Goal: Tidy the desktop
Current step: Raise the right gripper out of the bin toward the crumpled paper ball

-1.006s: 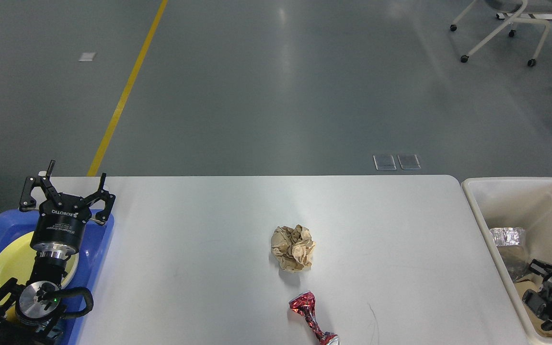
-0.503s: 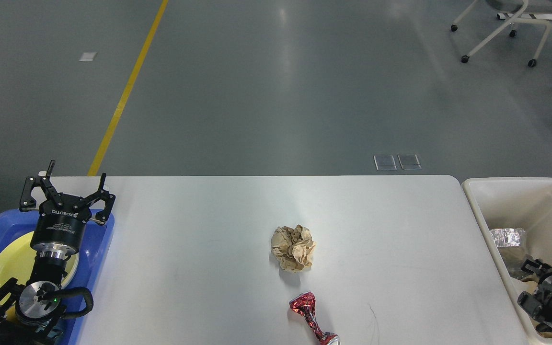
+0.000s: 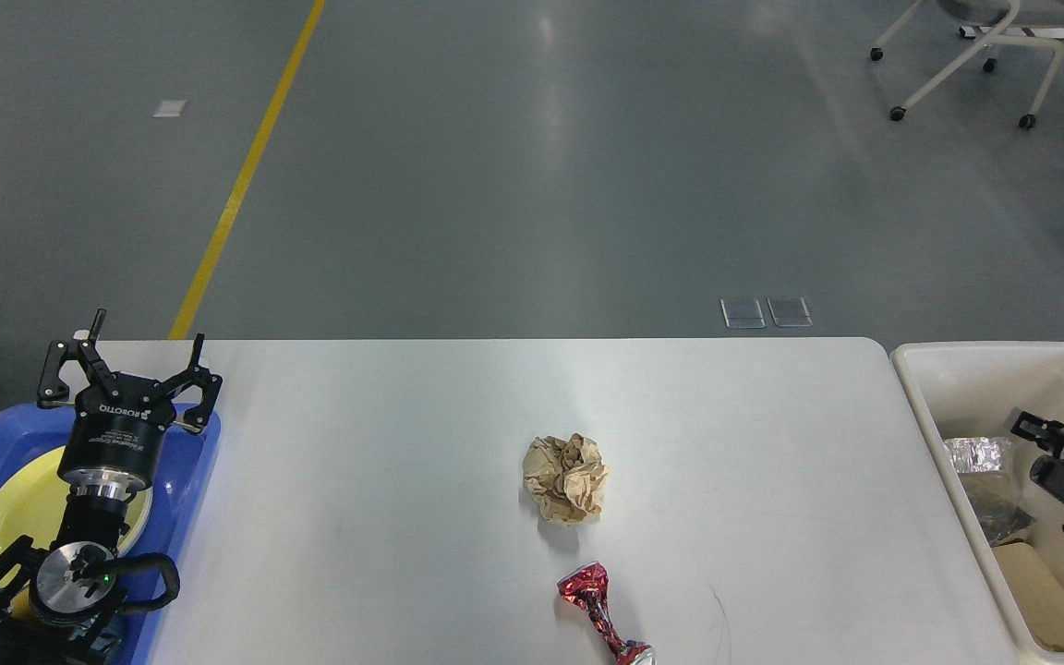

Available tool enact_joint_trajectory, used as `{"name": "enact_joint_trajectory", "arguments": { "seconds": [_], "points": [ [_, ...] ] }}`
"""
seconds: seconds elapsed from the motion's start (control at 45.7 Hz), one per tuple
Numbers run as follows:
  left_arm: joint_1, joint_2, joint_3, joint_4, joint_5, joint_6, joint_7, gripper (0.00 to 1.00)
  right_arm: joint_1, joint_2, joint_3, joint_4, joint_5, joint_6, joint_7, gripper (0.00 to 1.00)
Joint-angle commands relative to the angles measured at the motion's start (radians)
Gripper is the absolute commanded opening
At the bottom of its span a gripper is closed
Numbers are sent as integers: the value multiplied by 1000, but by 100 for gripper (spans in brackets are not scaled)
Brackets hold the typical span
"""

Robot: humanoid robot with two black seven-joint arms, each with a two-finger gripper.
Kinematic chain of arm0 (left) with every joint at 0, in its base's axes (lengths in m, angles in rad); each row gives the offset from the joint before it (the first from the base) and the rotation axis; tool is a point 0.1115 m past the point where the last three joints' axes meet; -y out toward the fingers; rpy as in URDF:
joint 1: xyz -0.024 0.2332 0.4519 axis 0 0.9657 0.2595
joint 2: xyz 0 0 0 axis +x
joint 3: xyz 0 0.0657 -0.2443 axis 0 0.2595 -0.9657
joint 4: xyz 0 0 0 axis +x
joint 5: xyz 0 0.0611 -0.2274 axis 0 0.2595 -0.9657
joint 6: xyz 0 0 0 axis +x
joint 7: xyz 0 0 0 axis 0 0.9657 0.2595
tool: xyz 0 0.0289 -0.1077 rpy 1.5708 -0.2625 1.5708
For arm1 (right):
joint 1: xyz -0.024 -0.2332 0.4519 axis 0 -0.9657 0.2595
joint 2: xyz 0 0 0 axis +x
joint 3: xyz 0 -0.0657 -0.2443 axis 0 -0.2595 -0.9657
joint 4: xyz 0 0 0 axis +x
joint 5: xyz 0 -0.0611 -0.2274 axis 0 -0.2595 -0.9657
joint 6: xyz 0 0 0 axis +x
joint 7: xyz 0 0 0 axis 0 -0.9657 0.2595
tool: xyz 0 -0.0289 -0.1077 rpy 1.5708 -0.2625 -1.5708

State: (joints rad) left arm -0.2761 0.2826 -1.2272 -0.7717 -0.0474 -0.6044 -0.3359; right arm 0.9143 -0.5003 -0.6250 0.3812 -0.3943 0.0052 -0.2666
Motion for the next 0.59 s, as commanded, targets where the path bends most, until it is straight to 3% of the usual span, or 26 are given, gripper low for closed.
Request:
{"name": "enact_joint_trajectory", "arguments": {
  "seconds": [0.0, 0.131, 0.328, 0.481, 0.569],
  "points": [
    [0, 0, 0, 0, 0, 0, 0, 96, 173, -43, -59, 91, -93, 227, -8, 100],
    [0, 0, 0, 0, 0, 0, 0, 96, 388, -44, -146, 154, -101, 487, -8, 100],
    [0, 0, 0, -1, 0, 0, 0, 96, 681, -6, -162, 258, -95, 777, -8, 100],
    [0, 0, 0, 0, 0, 0, 0, 96, 886, 49, -165, 369, -94, 955, -9, 100],
    [0, 0, 0, 0, 0, 0, 0, 96, 998, 69, -165, 476, -87, 955, -9, 100]
  ]
}}
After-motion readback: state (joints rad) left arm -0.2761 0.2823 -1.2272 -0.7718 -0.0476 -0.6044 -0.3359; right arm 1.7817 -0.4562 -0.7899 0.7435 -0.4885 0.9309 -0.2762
